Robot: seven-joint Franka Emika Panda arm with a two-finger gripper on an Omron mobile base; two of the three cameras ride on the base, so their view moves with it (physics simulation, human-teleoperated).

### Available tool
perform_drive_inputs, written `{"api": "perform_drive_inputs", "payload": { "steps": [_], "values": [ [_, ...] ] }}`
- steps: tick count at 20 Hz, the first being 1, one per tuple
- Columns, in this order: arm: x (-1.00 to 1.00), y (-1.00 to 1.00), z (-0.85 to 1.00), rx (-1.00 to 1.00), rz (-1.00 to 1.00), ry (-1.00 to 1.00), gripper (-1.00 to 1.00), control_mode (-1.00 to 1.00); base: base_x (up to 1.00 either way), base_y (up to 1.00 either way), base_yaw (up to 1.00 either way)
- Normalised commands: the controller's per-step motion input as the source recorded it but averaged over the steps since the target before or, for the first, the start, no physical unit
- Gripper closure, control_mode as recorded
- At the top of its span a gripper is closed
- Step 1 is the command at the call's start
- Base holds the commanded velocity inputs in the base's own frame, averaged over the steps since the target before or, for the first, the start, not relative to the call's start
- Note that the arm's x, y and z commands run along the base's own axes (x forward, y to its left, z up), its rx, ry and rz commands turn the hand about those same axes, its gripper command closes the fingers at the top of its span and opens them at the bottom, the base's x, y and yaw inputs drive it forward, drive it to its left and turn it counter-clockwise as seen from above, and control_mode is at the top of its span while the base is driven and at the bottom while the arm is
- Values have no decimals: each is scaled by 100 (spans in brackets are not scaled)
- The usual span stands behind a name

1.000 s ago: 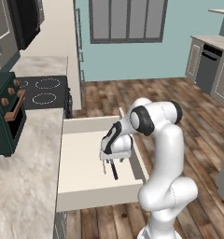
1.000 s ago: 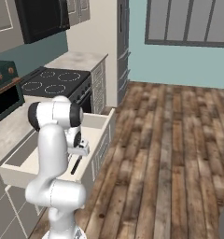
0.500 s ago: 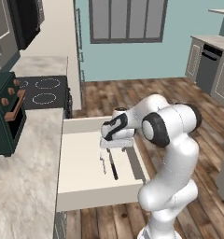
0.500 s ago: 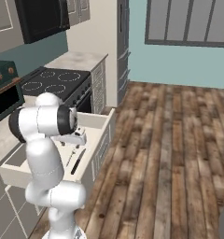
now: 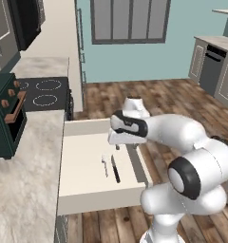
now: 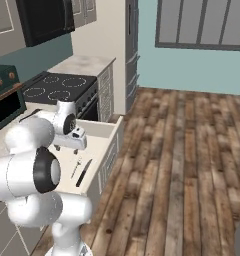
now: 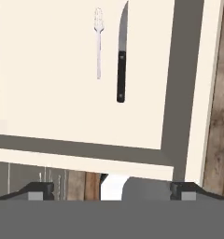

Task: Pick up the metallic utensils from the counter and place them in the open drawer. Make sure not to pick up any wooden utensils.

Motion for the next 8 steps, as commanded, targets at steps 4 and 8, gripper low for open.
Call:
{"api": "perform_drive_inputs", "payload": {
  "steps": [4, 8],
  "values": [
    [-100, -8, 99, 0, 6, 0, -100, -100, 0, 0, 0],
    [-100, -5, 87, 0, 8, -1, -100, -100, 0, 0, 0]
  ]
}}
